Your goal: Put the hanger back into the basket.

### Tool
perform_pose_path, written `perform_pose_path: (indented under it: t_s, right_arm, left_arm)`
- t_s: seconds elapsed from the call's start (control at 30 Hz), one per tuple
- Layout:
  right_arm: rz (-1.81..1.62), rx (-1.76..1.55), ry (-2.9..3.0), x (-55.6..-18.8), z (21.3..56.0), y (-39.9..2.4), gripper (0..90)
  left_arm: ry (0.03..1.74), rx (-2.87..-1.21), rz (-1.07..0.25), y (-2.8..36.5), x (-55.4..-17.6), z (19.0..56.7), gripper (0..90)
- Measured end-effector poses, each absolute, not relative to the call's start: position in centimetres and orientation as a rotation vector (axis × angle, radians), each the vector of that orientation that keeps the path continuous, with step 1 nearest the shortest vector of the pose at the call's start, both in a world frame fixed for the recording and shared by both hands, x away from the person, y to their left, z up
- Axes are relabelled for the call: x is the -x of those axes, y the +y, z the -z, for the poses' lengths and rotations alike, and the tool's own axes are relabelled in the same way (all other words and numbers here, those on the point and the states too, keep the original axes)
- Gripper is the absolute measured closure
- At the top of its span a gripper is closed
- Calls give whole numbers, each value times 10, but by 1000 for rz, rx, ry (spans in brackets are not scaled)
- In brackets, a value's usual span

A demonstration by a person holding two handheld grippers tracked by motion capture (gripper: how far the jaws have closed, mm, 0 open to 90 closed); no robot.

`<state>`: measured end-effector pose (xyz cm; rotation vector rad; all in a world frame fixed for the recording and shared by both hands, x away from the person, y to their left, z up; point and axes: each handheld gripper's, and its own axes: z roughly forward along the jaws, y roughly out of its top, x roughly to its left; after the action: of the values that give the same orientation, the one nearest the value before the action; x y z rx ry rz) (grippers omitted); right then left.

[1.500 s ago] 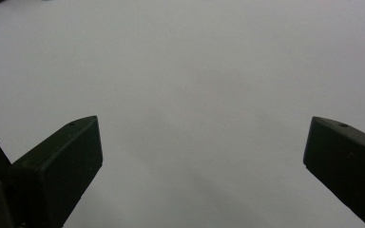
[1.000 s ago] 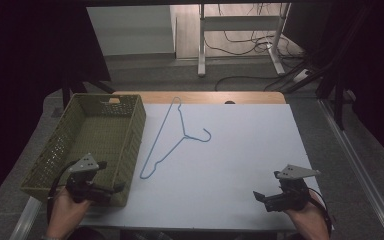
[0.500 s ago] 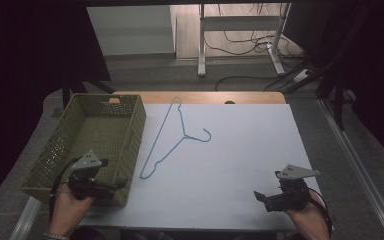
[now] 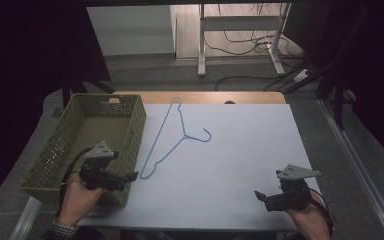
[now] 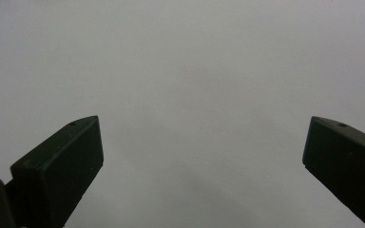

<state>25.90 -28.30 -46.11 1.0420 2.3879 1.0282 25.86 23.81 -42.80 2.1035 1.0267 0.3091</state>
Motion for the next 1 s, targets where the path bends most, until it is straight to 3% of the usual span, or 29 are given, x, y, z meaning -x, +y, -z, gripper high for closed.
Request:
perform_pose_path:
  t_s: [1.0]
  right_arm:
    - [-1018, -1043, 2400, -260, 462, -285, 0]
  left_arm:
    - [1000, -2242, -237, 148, -339, 418, 0]
